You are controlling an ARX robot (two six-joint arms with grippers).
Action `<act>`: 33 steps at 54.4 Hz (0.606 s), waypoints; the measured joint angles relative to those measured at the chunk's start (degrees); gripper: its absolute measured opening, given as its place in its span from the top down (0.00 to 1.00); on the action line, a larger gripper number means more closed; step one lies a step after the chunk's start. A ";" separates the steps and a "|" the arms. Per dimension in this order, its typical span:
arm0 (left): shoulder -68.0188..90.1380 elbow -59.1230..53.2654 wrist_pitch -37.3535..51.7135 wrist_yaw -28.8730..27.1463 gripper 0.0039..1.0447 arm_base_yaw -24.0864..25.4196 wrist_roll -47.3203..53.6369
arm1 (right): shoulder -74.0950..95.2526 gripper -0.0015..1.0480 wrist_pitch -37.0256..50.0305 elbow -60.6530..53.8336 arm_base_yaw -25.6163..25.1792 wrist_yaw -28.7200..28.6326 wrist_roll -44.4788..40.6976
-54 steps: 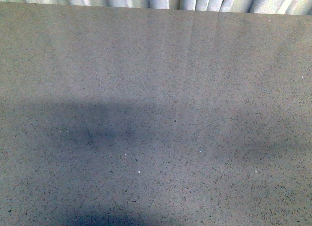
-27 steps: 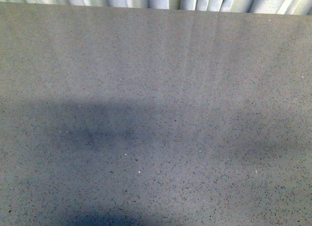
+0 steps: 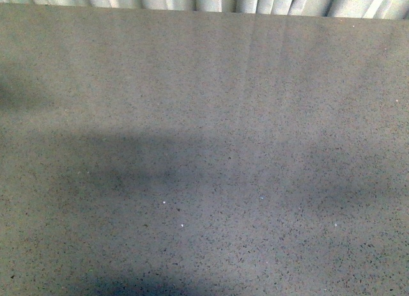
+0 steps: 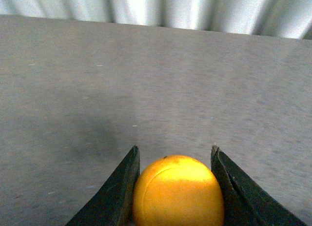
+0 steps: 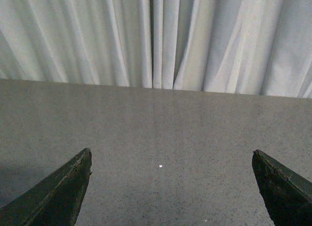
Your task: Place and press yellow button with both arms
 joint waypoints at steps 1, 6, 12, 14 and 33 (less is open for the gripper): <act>0.98 0.00 0.81 -1.31 0.67 -3.61 -0.83 | 0.00 0.09 0.00 0.00 0.00 0.00 0.00; 5.49 0.11 3.02 -5.25 0.67 -14.71 -4.07 | 0.00 0.09 0.00 0.00 0.00 0.00 0.00; 10.69 1.05 4.81 -7.26 0.67 -23.85 -6.73 | 0.00 0.09 0.00 0.00 0.00 0.00 0.00; 12.17 1.38 5.29 -7.72 0.67 -26.18 -7.45 | 0.00 0.09 0.00 0.00 0.00 0.00 0.00; 24.46 2.27 11.02 -10.95 0.67 -34.56 -12.87 | 0.00 0.09 0.00 0.00 0.00 0.00 0.00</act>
